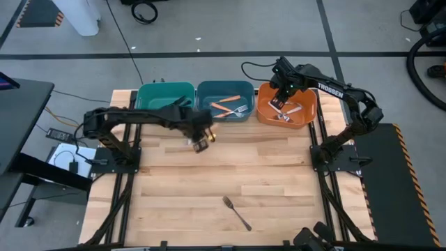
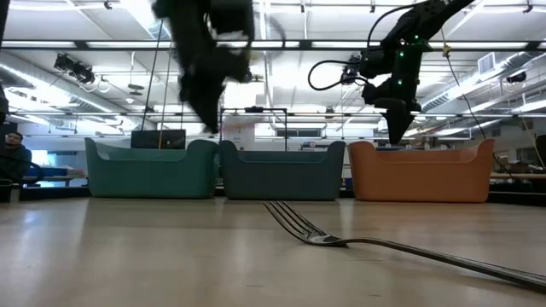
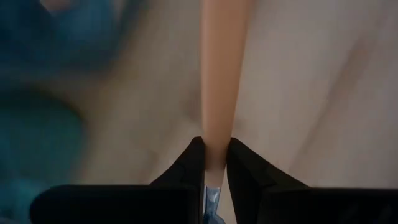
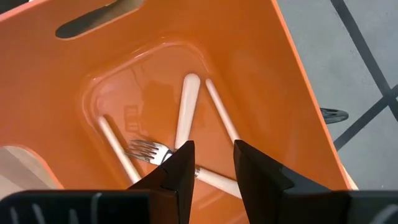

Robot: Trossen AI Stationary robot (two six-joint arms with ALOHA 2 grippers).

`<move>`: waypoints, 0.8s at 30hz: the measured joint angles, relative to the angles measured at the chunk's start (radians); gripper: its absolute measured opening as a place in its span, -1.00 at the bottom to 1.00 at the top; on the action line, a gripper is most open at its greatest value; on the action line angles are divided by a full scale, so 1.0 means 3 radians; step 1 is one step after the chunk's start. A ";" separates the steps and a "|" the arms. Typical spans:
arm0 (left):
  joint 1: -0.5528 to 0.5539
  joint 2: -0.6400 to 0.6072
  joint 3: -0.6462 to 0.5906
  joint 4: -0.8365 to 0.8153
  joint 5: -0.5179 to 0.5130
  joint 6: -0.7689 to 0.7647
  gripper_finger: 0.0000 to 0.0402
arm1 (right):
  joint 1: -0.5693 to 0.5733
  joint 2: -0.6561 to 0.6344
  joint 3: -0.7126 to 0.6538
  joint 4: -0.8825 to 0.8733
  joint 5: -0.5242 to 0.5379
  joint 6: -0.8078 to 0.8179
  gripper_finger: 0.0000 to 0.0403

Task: Sort silverware by color (type)
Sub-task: Put the orange fork in the blue bin

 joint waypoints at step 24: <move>0.1169 0.0908 0.0793 0.1721 0.0135 0.1574 -0.67 | 0.0354 -0.0010 -0.0001 -0.0186 -0.0199 0.0609 -0.42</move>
